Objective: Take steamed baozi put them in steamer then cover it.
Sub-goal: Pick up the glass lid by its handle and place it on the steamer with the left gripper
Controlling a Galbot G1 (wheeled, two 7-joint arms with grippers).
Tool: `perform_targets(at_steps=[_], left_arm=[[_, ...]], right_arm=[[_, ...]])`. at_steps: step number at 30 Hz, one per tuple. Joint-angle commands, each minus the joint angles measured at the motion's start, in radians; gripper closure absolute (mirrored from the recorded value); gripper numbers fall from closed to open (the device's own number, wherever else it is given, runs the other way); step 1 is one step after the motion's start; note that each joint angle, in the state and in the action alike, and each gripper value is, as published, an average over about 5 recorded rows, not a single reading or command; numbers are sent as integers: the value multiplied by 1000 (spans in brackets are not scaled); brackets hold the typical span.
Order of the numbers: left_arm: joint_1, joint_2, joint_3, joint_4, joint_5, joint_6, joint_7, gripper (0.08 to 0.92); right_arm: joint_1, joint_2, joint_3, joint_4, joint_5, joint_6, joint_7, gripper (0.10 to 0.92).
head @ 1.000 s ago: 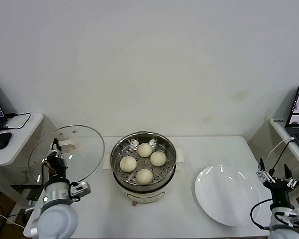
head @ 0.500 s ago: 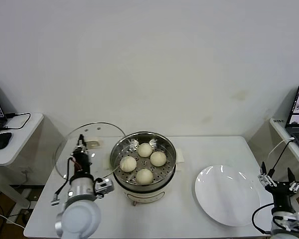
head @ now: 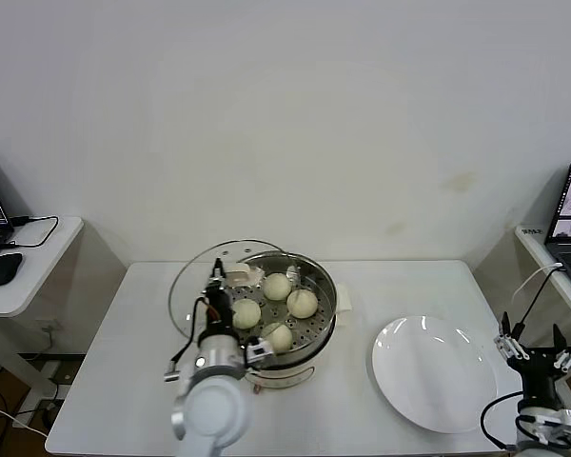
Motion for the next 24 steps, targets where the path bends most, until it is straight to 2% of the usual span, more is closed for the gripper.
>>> perform_targets(at_steps=[1,14,24], left_arm=[[-55,-93,120,104,39,7,11,869],[-76,-101,132,185,42,12,-70,869],[-64,-102,138,196,61,26,-77,869]], right_arm=[[1,20,11,-5,-18,1,0,203],[-5,23,19,-8,-19,3,1,203],[4,29,21,-15,-19,2,2,203]])
